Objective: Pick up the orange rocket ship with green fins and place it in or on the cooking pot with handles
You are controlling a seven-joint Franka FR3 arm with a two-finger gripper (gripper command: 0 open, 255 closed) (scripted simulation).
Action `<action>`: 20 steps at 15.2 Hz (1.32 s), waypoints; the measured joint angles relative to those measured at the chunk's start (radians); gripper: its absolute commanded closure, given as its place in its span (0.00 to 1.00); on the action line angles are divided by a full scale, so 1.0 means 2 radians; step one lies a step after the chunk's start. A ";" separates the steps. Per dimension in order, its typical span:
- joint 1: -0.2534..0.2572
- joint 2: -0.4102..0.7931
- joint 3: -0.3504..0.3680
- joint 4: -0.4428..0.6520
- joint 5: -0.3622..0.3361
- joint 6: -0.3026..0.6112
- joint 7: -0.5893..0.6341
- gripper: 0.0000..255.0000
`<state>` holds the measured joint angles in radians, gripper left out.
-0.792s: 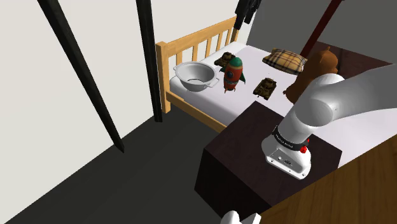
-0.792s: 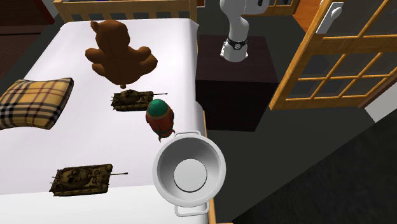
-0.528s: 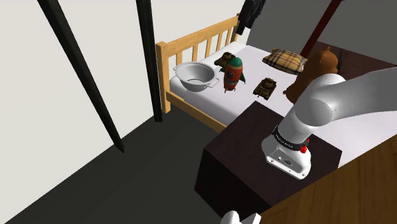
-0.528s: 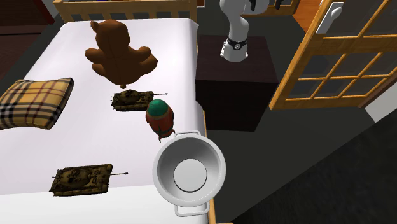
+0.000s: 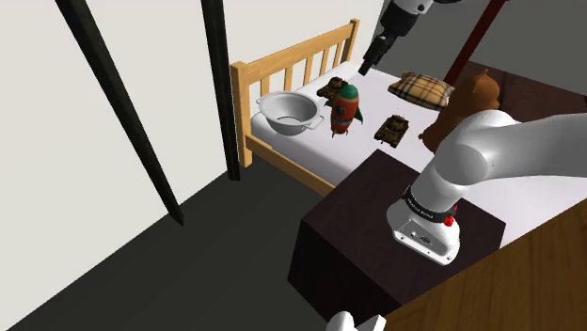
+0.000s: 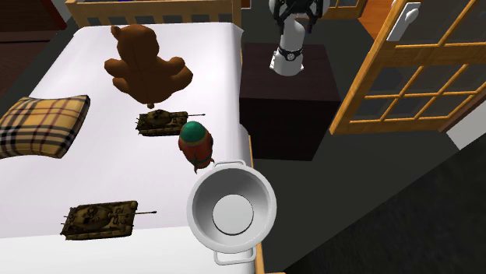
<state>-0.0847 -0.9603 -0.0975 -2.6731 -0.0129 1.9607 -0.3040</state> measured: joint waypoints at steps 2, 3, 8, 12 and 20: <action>-0.011 -0.004 -0.024 -0.032 -0.012 0.042 -0.022 0.00; -0.016 -0.005 -0.036 -0.041 -0.017 0.058 -0.033 0.00; -0.042 0.014 -0.105 -0.097 -0.044 0.166 -0.093 0.00; -0.055 0.047 -0.171 -0.131 -0.058 0.260 -0.151 0.00; 0.063 0.185 -0.397 -0.121 -0.020 0.465 -0.310 0.00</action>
<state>0.0412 -0.5898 -0.8922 -2.9151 -0.0527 2.8900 -0.9250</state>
